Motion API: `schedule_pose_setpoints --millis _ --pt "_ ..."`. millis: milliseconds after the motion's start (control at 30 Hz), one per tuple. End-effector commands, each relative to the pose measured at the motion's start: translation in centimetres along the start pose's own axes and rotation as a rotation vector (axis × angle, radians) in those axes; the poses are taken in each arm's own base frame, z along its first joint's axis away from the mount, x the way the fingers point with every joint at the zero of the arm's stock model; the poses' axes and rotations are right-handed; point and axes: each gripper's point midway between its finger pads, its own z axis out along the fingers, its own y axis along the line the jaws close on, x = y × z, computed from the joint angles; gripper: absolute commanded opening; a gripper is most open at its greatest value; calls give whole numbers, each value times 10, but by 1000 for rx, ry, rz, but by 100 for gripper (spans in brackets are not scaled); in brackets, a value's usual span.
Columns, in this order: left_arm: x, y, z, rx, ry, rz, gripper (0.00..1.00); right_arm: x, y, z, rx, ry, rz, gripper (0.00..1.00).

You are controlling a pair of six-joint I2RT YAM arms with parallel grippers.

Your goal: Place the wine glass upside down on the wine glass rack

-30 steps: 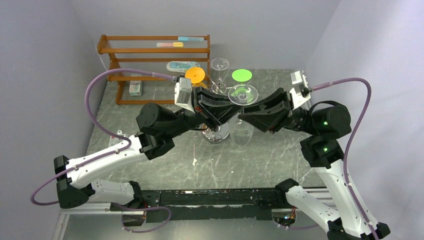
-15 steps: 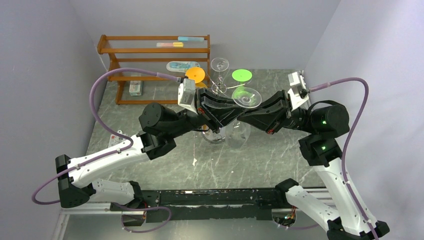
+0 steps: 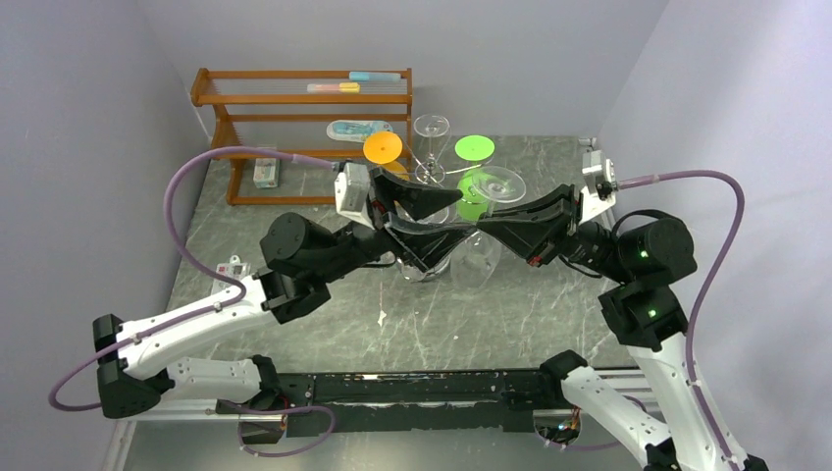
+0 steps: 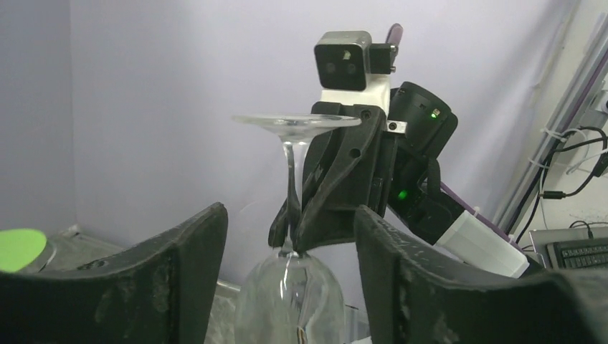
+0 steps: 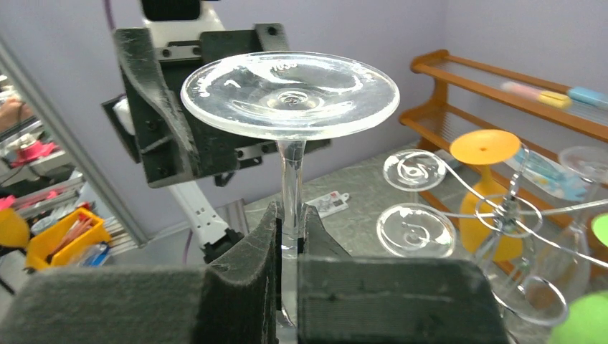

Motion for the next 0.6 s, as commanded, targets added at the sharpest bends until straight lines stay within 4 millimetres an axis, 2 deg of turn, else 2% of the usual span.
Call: schedule_pose_setpoints --millis 0,67,133,333,433,500,567 --pt "-16 12 -20 -102 -15 31 72 8 -25 -10 162 19 -7 0" --pt "-19 19 -31 -156 5 50 78 19 -36 -15 225 49 -7 0" --pt "-20 35 -45 -265 44 73 83 29 -43 -20 264 80 -8 0" --pt "-30 70 -89 -526 138 159 88 59 -66 -34 373 169 -8 0" --pt "-32 83 -110 -626 184 195 89 75 -78 -34 399 214 -10 0" --pt "-34 91 -124 -692 204 214 95 84 -84 -32 394 236 -11 0" --pt "-39 96 -136 -742 205 225 96 94 -89 -28 378 250 -9 0"
